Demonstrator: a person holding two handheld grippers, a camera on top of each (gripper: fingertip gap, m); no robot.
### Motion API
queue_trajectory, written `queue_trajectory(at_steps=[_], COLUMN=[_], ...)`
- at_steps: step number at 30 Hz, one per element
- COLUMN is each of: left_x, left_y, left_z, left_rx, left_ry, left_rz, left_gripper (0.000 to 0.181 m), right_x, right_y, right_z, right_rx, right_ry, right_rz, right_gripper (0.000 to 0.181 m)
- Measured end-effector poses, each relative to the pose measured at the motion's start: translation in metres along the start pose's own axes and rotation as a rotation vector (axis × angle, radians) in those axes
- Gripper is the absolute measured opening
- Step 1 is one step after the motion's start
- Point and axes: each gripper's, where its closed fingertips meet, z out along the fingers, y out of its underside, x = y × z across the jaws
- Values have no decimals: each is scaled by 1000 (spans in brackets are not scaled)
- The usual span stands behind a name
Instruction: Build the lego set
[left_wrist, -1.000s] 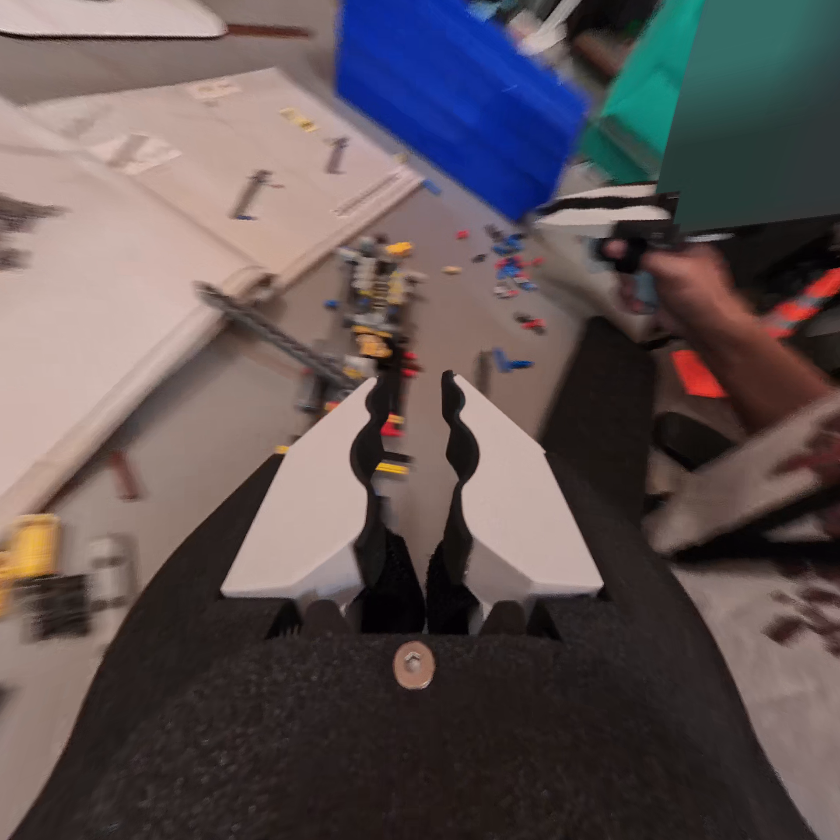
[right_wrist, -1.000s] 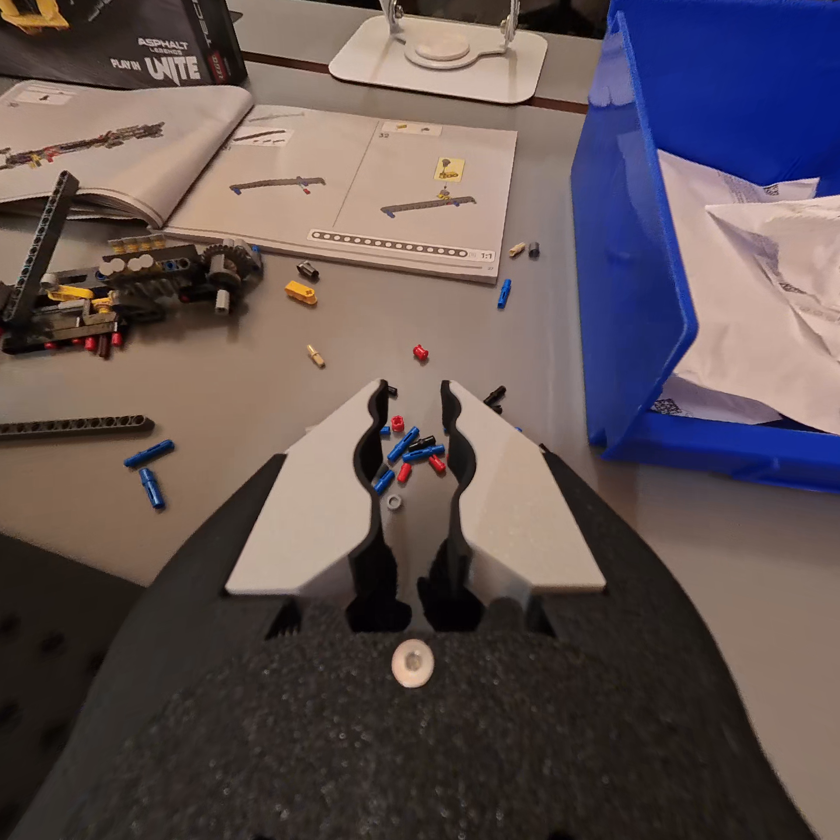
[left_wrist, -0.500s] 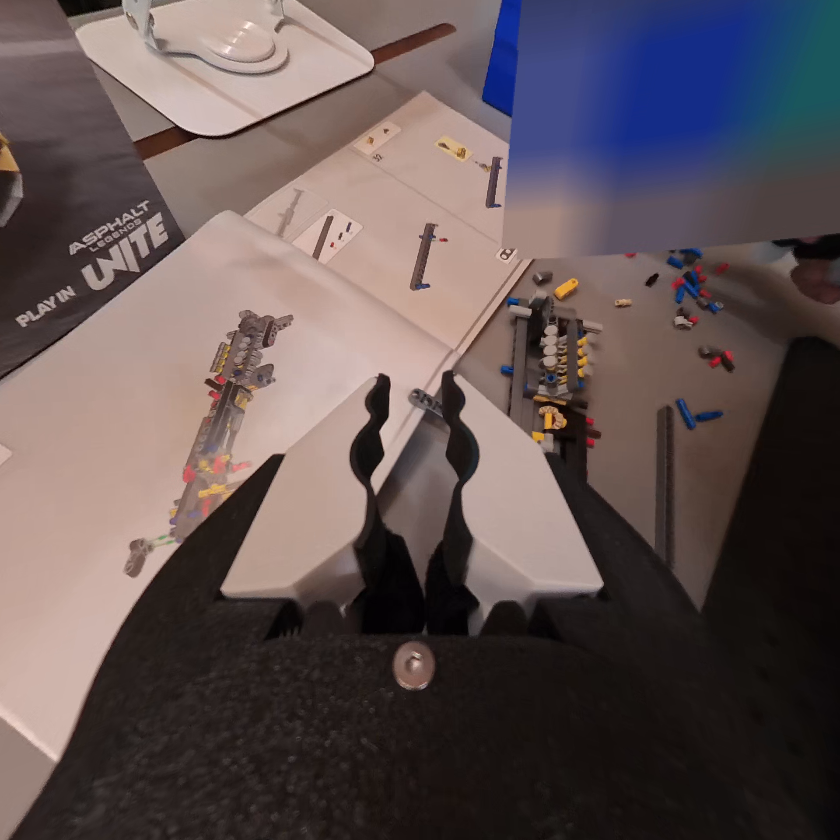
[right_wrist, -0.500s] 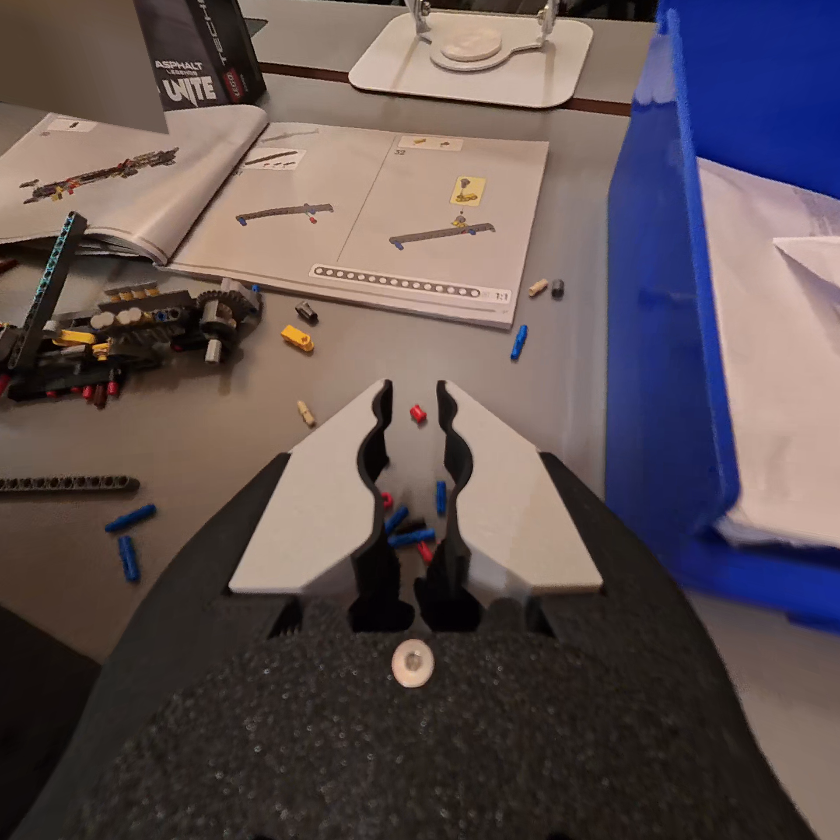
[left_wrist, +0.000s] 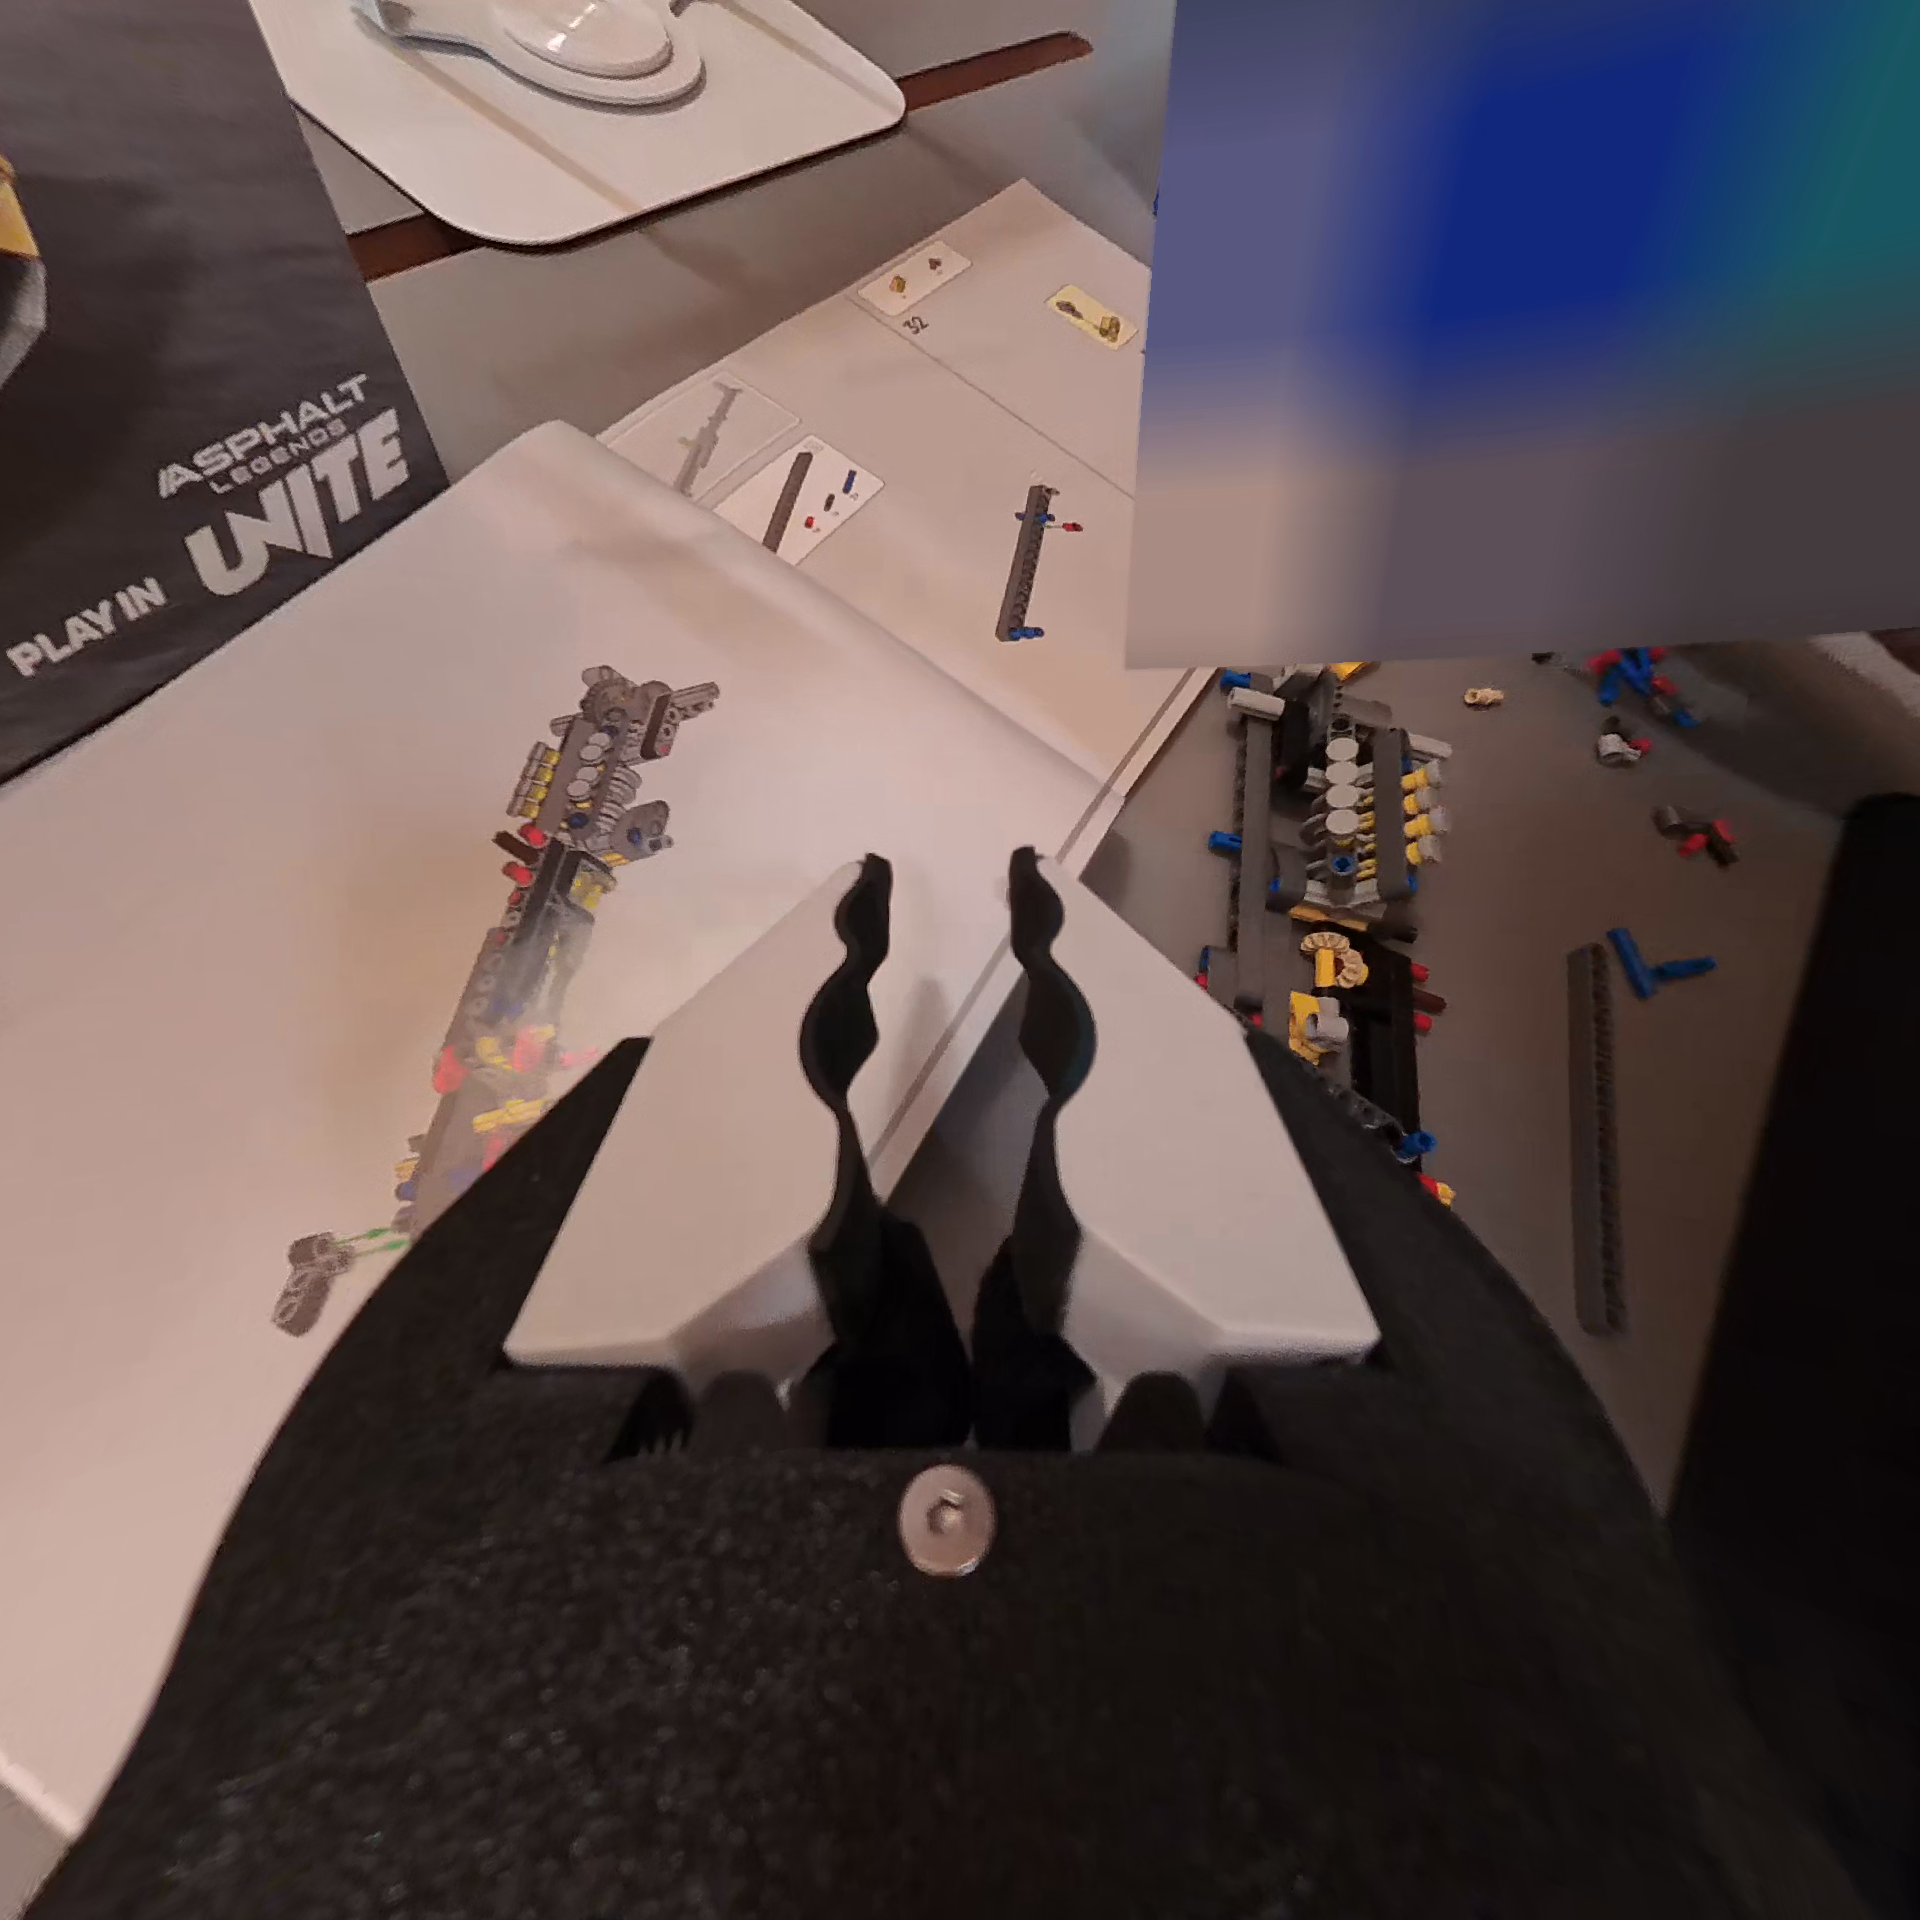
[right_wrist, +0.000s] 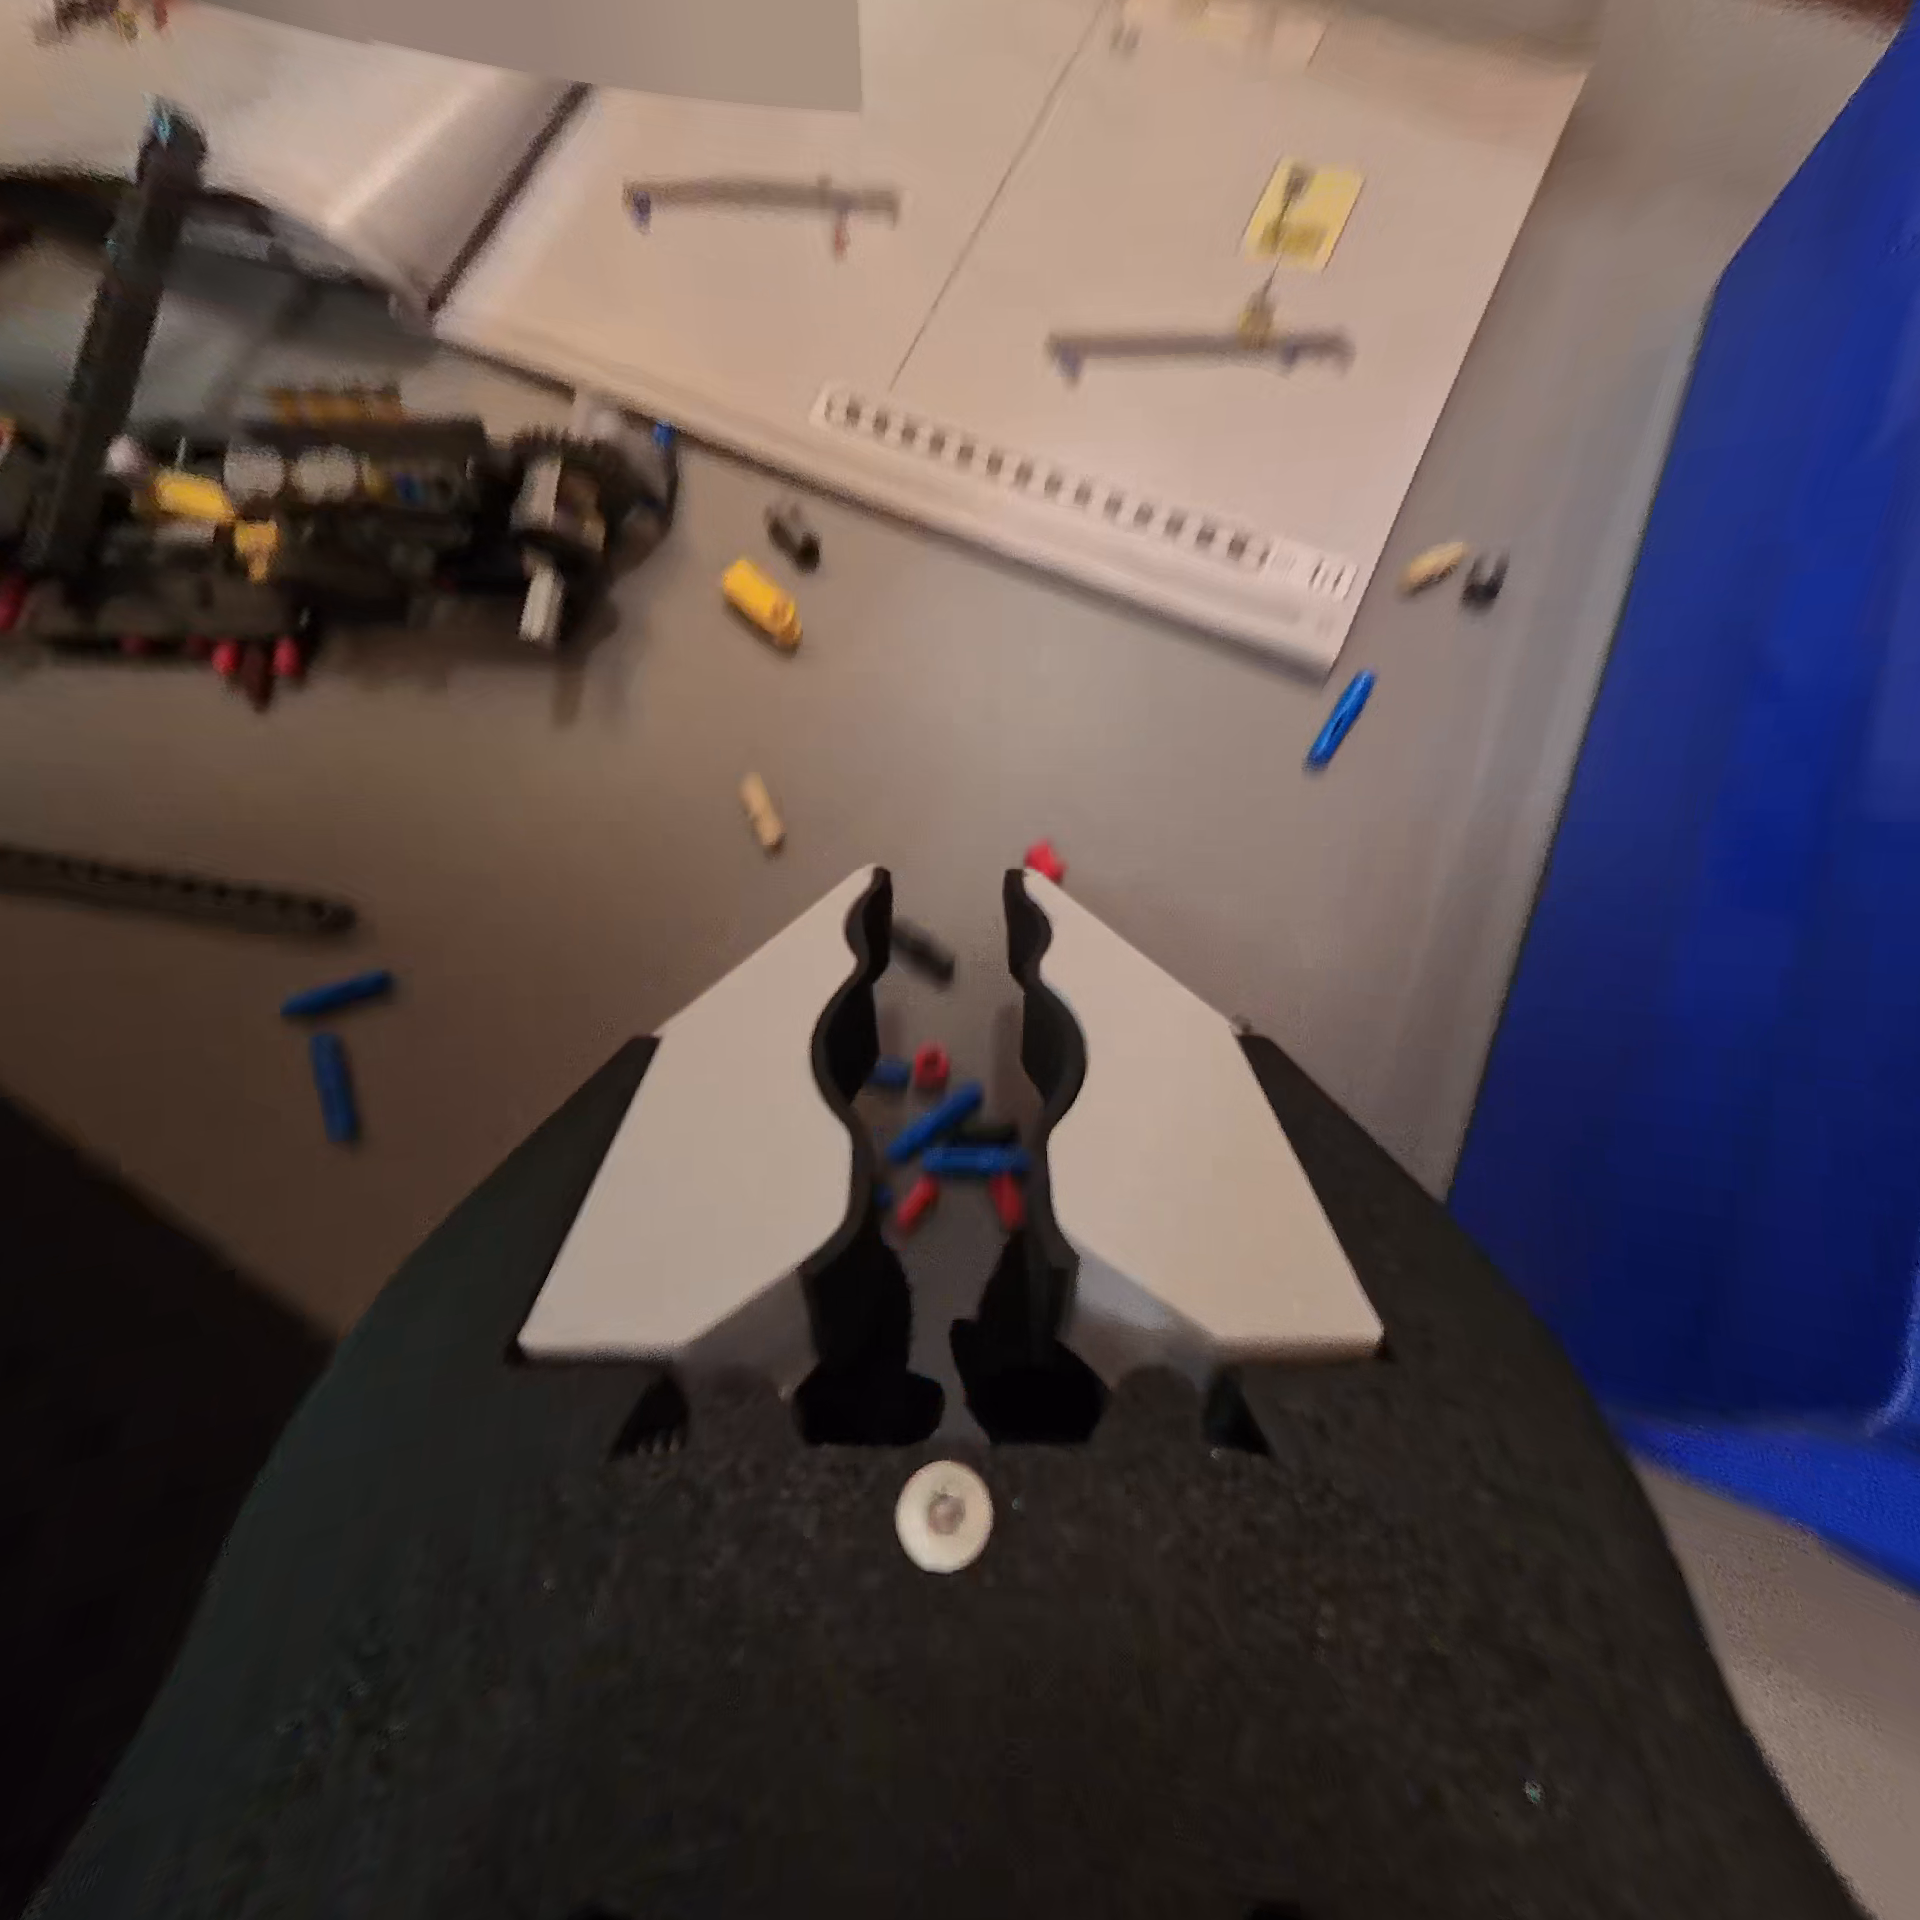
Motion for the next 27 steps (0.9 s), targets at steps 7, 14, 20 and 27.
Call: queue_trajectory(at_steps=[7,14,20,27], left_x=[4,9,19,20], left_y=[0,8,6,6], left_z=[-10,-8,-8,-11], left_rx=[54,15,21,20], left_ry=[-12,-41,-37,-41], left_rz=[39,127,185,192], left_gripper=[22,22,21,20], right_x=[-4,-4,-25,-134], right_y=[31,25,16,12], right_z=[-8,18,17,15], right_rx=[-71,-53,-40,-71], right_ry=[88,17,-135,-416], right_rz=[-31,-61,-33,-237], right_gripper=[19,19,5,5])
